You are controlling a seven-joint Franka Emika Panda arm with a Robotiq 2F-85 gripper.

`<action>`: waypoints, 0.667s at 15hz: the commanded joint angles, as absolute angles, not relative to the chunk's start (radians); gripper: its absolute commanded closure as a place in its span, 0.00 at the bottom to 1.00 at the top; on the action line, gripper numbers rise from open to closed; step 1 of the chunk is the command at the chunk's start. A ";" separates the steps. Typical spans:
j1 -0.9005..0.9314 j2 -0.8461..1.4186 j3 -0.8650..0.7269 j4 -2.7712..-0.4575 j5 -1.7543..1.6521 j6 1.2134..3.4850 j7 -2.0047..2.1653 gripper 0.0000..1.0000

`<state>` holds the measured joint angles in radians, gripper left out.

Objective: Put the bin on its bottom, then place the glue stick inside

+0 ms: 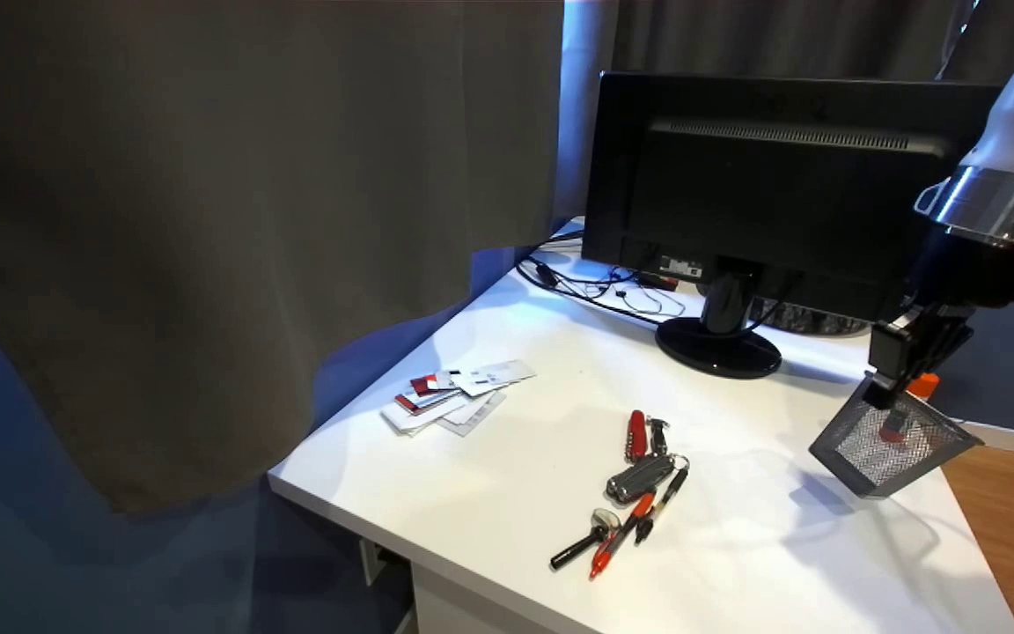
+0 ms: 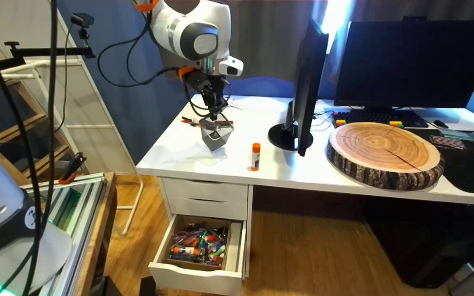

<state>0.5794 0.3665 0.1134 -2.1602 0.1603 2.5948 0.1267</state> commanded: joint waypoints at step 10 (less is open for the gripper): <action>0.547 0.467 0.147 -2.066 -0.058 2.568 0.304 0.98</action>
